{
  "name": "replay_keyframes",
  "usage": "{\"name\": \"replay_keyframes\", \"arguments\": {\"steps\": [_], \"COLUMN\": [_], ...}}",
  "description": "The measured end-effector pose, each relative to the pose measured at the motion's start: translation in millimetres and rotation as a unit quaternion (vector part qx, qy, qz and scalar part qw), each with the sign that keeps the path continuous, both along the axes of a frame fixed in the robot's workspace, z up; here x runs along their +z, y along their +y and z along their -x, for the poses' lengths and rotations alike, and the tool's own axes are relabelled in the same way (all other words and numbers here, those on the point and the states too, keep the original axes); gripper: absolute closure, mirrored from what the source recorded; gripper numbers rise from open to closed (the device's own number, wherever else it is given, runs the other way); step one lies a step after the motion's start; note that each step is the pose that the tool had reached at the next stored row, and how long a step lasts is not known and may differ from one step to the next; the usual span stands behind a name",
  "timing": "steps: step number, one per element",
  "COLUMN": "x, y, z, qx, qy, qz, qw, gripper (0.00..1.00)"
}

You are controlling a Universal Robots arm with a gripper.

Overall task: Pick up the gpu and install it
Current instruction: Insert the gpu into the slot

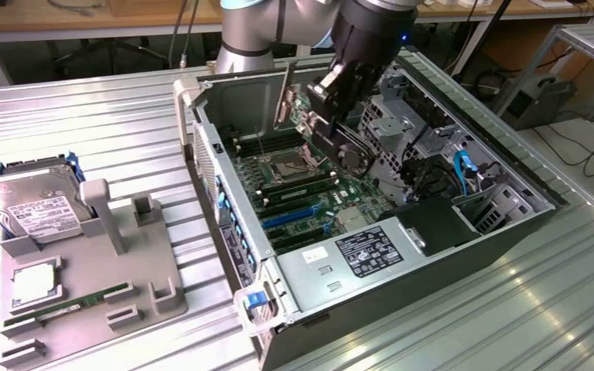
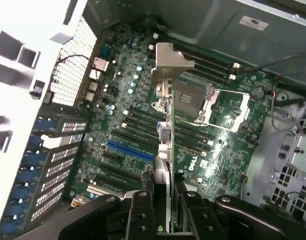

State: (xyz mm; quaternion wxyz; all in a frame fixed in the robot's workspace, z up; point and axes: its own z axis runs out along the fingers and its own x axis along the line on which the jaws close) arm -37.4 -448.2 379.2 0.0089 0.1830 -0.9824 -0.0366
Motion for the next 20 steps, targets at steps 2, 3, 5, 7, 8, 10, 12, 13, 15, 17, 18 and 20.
{"name": "replay_keyframes", "arguments": {"steps": [2, 3, 5, 7, 8, 10, 12, 13, 15, 17, 18, 20], "x": [-1.2, -1.5, -2.0, -2.6, -2.9, -3.8, -5.4, -6.0, -7.1, -8.2, -8.7, -9.9], "y": [0.0, 0.0, 0.0, 0.0, 0.0, 0.0, 0.0, 0.0, 0.0, 0.0, 0.0, 0.0], "z": [0.0, 0.0, 0.0, 0.0, 0.0, 0.0, 0.0, 0.0, 0.0, 0.0, 0.0, 0.0], "qx": [0.044, 0.053, 0.071, 0.091, 0.101, 0.127, 0.162, 0.173, 0.193, 0.216, 0.224, 0.246], "qy": [0.0000, 0.0000, 0.0000, 0.0000, 0.0000, 0.0000, 0.0000, 0.0000, 0.0000, 0.0000, 0.0000, 0.0000], "qz": [0.0000, 0.0000, 0.0000, 0.0000, 0.0000, 0.0000, 0.0000, 0.0000, 0.0000, 0.0000, 0.0000, 0.0000], "qw": [0.9990, 0.9986, 0.9975, 0.9958, 0.9949, 0.9919, 0.9869, 0.9849, 0.9811, 0.9765, 0.9746, 0.9692], "gripper": [0.74, 0.74, 0.74, 0.74, 0.74, 0.74, 0.74, 0.74, 0.74, 0.74, 0.74, 0.74]}}
